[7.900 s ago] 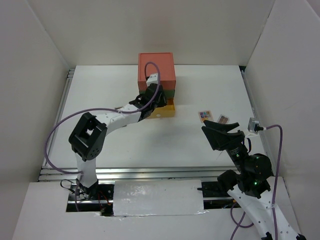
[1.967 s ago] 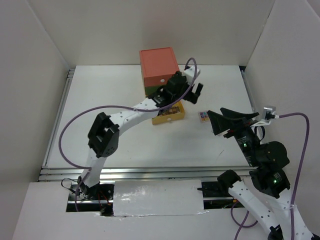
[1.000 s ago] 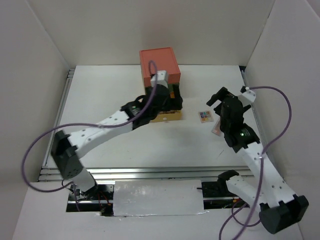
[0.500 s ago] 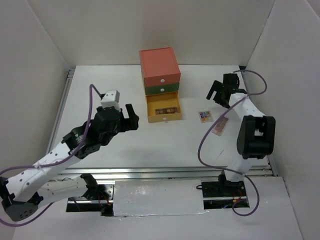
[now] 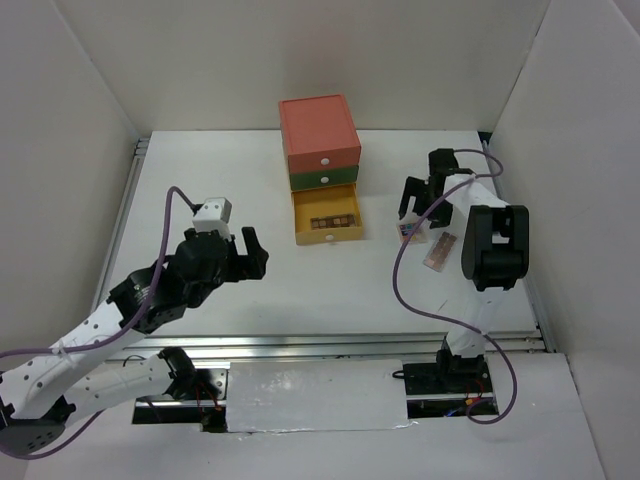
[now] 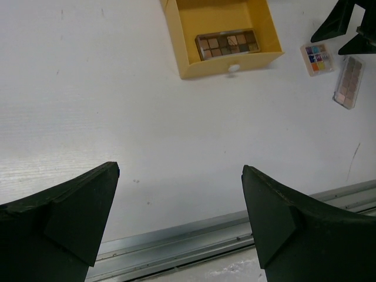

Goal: Organize the makeup

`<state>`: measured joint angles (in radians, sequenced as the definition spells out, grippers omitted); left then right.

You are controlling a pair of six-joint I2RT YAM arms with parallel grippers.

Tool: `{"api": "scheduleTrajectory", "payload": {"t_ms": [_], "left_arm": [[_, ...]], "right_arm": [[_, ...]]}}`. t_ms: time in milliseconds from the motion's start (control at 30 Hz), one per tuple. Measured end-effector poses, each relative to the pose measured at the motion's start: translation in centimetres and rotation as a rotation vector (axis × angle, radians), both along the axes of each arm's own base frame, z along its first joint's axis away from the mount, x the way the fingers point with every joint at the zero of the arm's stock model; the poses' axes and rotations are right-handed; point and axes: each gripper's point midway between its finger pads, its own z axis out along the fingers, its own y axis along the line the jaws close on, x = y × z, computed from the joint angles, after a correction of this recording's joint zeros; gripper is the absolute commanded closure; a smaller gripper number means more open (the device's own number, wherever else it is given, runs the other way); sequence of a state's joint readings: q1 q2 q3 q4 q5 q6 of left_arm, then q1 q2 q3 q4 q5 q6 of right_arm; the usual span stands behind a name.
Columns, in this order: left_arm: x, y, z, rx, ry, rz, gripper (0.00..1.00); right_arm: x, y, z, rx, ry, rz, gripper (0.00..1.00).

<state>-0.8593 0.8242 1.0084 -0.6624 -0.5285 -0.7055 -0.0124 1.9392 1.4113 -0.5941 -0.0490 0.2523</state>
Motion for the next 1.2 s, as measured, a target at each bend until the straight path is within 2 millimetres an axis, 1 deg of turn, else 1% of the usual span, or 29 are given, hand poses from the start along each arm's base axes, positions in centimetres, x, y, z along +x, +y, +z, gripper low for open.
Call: {"api": "scheduleTrajectory", "payload": {"t_ms": [67,167,267,433,600,800,833,933,1000,1033,1067,1133,1167,1200], "left_arm": [[-0.1,-0.3,-0.5,0.010,0.015,-0.013,0.01],[-0.1,-0.4,-0.6,0.017,0.017,-0.028,0.01],[-0.2,-0.6,-0.6,0.017,0.015,-0.040,0.01],[-0.3,-0.8,-0.6,0.011,0.017,-0.053,0.01],[-0.5,-0.9,-0.5,0.001,0.017,-0.065,0.01],[-1.0,-0.4,0.9,-0.043,-0.023,-0.068,0.01],[-1.1,-0.3,1.1,-0.051,-0.031,-0.069,0.01],[-1.4,0.0,1.5,-0.070,-0.049,-0.072,0.01],[-1.5,0.0,1.7,-0.076,-0.056,-0.074,0.01],[-1.5,0.0,1.8,-0.079,-0.059,-0.074,0.01],[-1.5,0.0,1.9,-0.081,-0.061,-0.075,0.01],[-1.5,0.0,1.9,-0.082,-0.064,-0.076,0.01],[-1.5,0.0,1.9,-0.080,-0.064,-0.077,0.01],[-1.5,0.0,1.9,-0.076,-0.064,-0.079,0.01]], "right_arm": [[-0.6,0.3,-1.2,-0.007,0.045,0.020,0.00],[-1.5,1.2,-2.5,-0.015,0.104,0.066,0.00],[-1.7,2.2,-2.2,-0.005,0.113,0.103,0.00],[-2.3,2.8,-2.2,-0.009,0.139,0.134,0.00],[-2.2,2.7,-2.3,-0.043,0.179,0.132,0.02],[-1.2,2.2,-2.7,-0.147,0.230,0.129,0.05],[-1.3,2.1,-3.0,-0.156,0.239,0.129,0.05],[-1.4,2.0,-2.9,-0.174,0.250,0.131,0.07],[-1.4,2.1,-3.0,-0.173,0.252,0.136,0.12],[-1.4,2.1,-3.0,-0.172,0.253,0.140,0.17],[-1.4,2.2,-3.1,-0.168,0.253,0.146,0.27],[-1.3,2.2,-3.1,-0.166,0.256,0.161,0.32],[-1.3,2.2,-3.1,-0.163,0.256,0.165,0.39],[-1.3,2.2,-3.1,-0.162,0.256,0.169,0.42]]}}
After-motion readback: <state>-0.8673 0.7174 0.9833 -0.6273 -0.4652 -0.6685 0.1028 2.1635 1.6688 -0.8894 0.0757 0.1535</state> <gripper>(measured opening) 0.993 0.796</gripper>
